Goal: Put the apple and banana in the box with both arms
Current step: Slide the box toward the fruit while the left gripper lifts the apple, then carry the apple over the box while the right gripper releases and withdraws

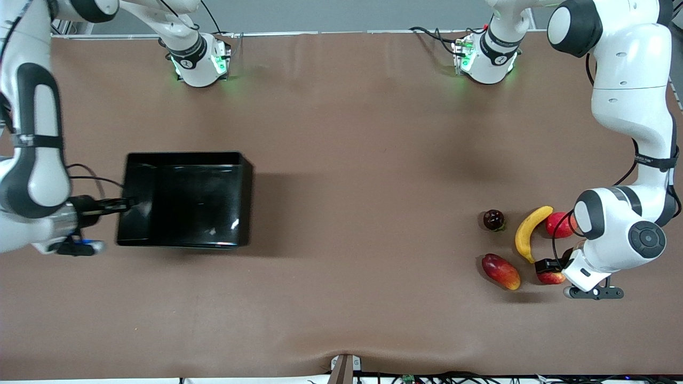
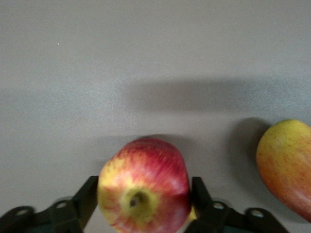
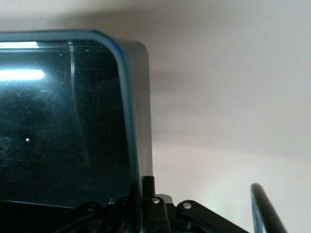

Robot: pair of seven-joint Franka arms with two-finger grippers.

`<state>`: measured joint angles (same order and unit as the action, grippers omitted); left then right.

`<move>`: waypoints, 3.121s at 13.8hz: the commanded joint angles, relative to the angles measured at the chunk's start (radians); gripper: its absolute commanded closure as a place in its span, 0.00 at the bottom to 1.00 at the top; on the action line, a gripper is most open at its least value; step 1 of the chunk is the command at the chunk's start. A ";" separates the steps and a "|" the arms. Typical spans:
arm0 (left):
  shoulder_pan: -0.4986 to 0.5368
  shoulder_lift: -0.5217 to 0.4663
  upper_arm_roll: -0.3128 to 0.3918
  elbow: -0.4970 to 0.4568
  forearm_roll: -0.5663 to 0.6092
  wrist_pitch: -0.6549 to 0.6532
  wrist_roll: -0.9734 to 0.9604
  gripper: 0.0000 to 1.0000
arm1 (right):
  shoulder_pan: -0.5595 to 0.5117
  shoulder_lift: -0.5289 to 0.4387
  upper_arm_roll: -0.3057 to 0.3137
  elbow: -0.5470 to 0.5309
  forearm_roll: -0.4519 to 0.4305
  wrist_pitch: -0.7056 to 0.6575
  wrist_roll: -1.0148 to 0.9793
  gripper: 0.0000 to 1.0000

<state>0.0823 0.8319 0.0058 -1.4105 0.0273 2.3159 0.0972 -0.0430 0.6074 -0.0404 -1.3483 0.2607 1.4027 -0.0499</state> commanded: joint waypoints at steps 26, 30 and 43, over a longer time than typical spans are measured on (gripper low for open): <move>-0.116 -0.613 -0.402 -0.357 0.017 -0.374 -0.796 1.00 | 0.618 0.077 -0.030 -0.076 0.189 0.443 0.561 0.00; -0.255 -0.548 -0.400 -0.364 0.037 -0.323 -1.025 1.00 | 0.497 0.034 -0.093 0.085 0.189 0.130 0.549 0.00; -0.400 -0.356 -0.402 -0.562 0.306 0.043 -1.378 1.00 | 0.008 -0.136 -0.115 0.258 -0.199 -0.165 -0.044 0.00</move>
<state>-0.3161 0.4962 -0.3959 -1.9512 0.3010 2.3312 -1.2408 0.0502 0.4960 -0.1786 -1.0724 0.0719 1.2256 -0.0306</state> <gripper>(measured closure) 0.278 0.000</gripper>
